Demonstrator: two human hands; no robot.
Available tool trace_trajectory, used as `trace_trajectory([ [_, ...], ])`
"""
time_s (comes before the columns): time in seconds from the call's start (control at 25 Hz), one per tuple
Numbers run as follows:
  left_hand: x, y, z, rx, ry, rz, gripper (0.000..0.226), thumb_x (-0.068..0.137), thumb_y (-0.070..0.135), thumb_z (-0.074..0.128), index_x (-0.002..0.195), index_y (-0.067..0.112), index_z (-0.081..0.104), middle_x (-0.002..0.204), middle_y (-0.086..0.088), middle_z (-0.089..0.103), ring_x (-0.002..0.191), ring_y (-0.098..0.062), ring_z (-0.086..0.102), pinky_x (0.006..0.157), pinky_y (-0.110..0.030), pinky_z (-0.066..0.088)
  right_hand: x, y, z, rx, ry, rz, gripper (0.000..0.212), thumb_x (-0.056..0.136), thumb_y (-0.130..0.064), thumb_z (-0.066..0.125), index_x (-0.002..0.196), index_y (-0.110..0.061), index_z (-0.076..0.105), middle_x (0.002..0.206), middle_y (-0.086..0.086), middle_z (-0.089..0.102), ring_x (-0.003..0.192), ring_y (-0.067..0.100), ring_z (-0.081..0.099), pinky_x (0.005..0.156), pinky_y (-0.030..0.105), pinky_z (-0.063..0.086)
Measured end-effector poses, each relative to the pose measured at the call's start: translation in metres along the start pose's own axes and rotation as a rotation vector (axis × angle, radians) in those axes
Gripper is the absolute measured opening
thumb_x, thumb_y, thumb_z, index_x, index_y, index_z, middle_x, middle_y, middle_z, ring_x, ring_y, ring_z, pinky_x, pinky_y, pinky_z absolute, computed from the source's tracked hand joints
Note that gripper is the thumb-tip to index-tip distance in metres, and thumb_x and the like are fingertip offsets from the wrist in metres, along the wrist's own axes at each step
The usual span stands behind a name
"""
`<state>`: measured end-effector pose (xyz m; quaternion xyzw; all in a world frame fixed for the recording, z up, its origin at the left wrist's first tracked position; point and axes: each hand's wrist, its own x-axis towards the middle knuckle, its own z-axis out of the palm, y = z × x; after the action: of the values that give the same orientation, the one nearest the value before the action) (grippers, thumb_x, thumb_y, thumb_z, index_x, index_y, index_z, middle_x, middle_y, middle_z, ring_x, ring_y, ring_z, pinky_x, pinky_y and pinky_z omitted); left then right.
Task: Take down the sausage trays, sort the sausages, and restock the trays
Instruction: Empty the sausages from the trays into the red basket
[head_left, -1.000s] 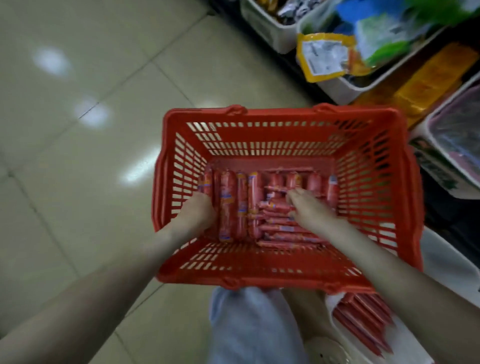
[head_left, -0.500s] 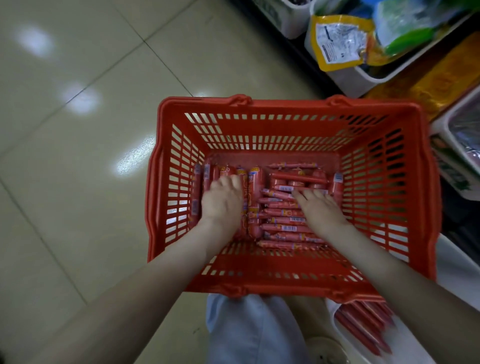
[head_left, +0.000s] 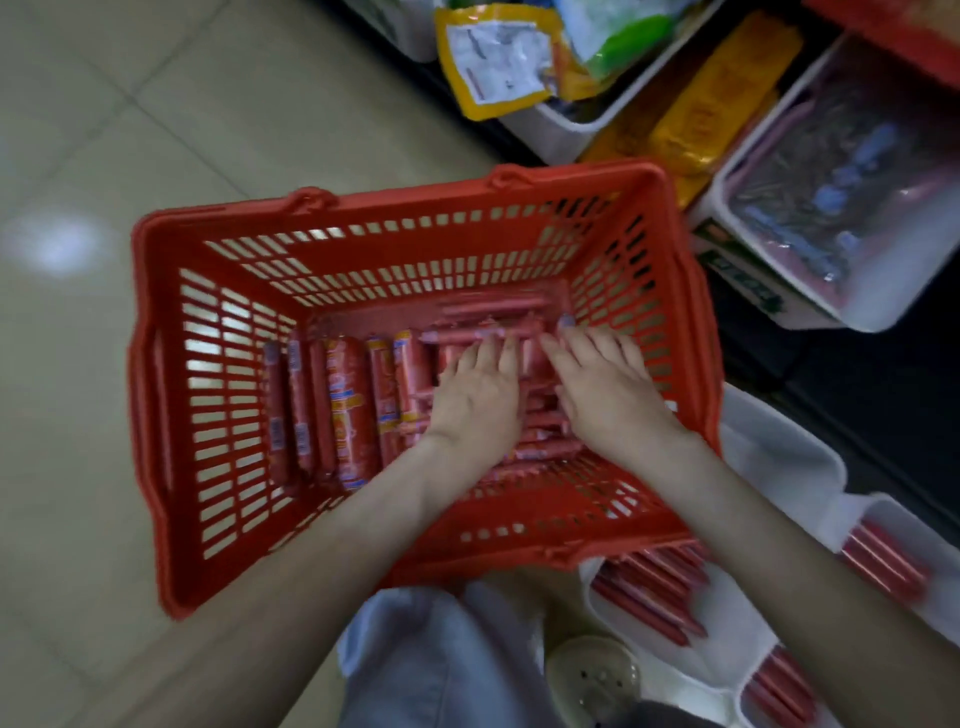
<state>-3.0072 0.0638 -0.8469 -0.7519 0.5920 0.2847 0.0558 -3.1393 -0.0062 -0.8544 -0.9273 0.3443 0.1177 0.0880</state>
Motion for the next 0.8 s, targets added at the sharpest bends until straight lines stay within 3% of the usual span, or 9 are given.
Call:
trace_trajectory([
  [0.16, -0.022, 0.082, -0.006, -0.157, 0.423, 0.250, 0.049, 0.084, 0.026, 0.041, 0.122, -0.001, 0.056, 0.120, -0.022, 0.059, 0.101, -0.036, 0.060, 0.086, -0.041, 0.050, -0.078, 0.043, -0.022, 0.252, 0.493, 0.211, 0.043, 0.086, -0.017, 0.043, 0.126, -0.004, 0.055, 0.124, 0.014, 0.056, 0.111, 0.027, 0.042, 0.095, 0.037, 0.028],
  [0.24, -0.043, 0.121, 0.009, -0.121, 0.438, 0.438, 0.040, 0.082, 0.019, 0.054, 0.118, 0.001, 0.058, 0.113, -0.019, 0.061, 0.096, -0.035, 0.059, 0.086, -0.041, 0.046, -0.120, 0.063, -0.001, 0.340, 0.526, 0.395, 0.043, 0.086, -0.010, 0.046, 0.127, 0.001, 0.052, 0.123, 0.019, 0.055, 0.112, 0.031, 0.046, 0.098, 0.038, 0.031],
  [0.28, -0.052, 0.137, 0.020, -0.055, 0.396, 0.558, 0.038, 0.082, 0.017, 0.059, 0.117, 0.003, 0.060, 0.110, -0.016, 0.061, 0.096, -0.033, 0.059, 0.088, -0.042, 0.043, -0.138, 0.071, 0.022, 0.414, 0.410, 0.495, 0.044, 0.087, -0.008, 0.049, 0.130, 0.002, 0.048, 0.127, 0.021, 0.052, 0.117, 0.034, 0.046, 0.102, 0.039, 0.031],
  [0.36, -0.063, 0.154, 0.057, 0.218, 0.264, 0.817, 0.033, 0.083, 0.017, 0.057, 0.114, 0.008, 0.063, 0.108, -0.011, 0.064, 0.103, -0.029, 0.059, 0.102, -0.047, 0.034, -0.174, 0.077, 0.083, 0.523, -0.020, 0.677, 0.053, 0.091, -0.017, 0.053, 0.140, -0.004, 0.035, 0.140, 0.016, 0.041, 0.130, 0.033, 0.039, 0.109, 0.040, 0.029],
  [0.44, -0.067, 0.156, 0.096, 0.512, 0.077, 0.971, 0.036, 0.085, 0.018, 0.043, 0.108, 0.012, 0.069, 0.108, -0.008, 0.068, 0.106, -0.025, 0.062, 0.107, -0.045, 0.034, -0.204, 0.074, 0.136, 0.514, -0.302, 0.702, 0.061, 0.089, -0.029, 0.053, 0.143, -0.014, 0.028, 0.144, 0.006, 0.033, 0.135, 0.028, 0.032, 0.112, 0.037, 0.025],
  [0.52, -0.064, 0.151, 0.129, 0.657, -0.127, 0.944, 0.048, 0.080, 0.018, 0.032, 0.099, 0.016, 0.076, 0.105, -0.004, 0.072, 0.100, -0.020, 0.067, 0.096, -0.035, 0.046, -0.215, 0.072, 0.168, 0.484, -0.368, 0.657, 0.073, 0.087, -0.029, 0.056, 0.148, -0.012, 0.019, 0.149, 0.007, 0.025, 0.141, 0.028, 0.023, 0.115, 0.036, 0.016],
  [0.6, -0.061, 0.152, 0.147, 0.709, -0.254, 0.835, 0.056, 0.082, 0.015, 0.024, 0.112, 0.017, 0.071, 0.121, -0.006, 0.066, 0.113, -0.020, 0.061, 0.101, -0.035, 0.043, -0.212, 0.078, 0.177, 0.472, -0.377, 0.613, 0.082, 0.086, -0.028, 0.061, 0.150, -0.010, 0.012, 0.152, 0.010, 0.021, 0.141, 0.028, 0.020, 0.116, 0.038, 0.013],
  [0.72, -0.042, 0.139, 0.168, 0.752, -0.321, 0.830, 0.062, 0.090, 0.008, 0.001, 0.150, 0.007, 0.016, 0.158, -0.013, 0.009, 0.145, -0.031, 0.010, 0.117, -0.046, 0.004, -0.199, 0.095, 0.180, 0.475, -0.384, 0.573, 0.096, 0.070, -0.036, 0.078, 0.146, -0.014, 0.023, 0.145, 0.009, 0.031, 0.132, 0.029, 0.030, 0.111, 0.037, 0.024],
  [0.8, -0.032, 0.140, 0.168, 0.779, -0.320, 0.784, 0.064, 0.088, 0.009, -0.008, 0.151, 0.005, 0.006, 0.159, -0.015, 0.001, 0.145, -0.034, 0.002, 0.115, -0.047, -0.004, -0.190, 0.106, 0.181, 0.546, -0.464, 0.546, 0.092, 0.061, -0.034, 0.085, 0.138, -0.015, 0.039, 0.136, 0.008, 0.045, 0.124, 0.028, 0.042, 0.101, 0.033, 0.034],
])
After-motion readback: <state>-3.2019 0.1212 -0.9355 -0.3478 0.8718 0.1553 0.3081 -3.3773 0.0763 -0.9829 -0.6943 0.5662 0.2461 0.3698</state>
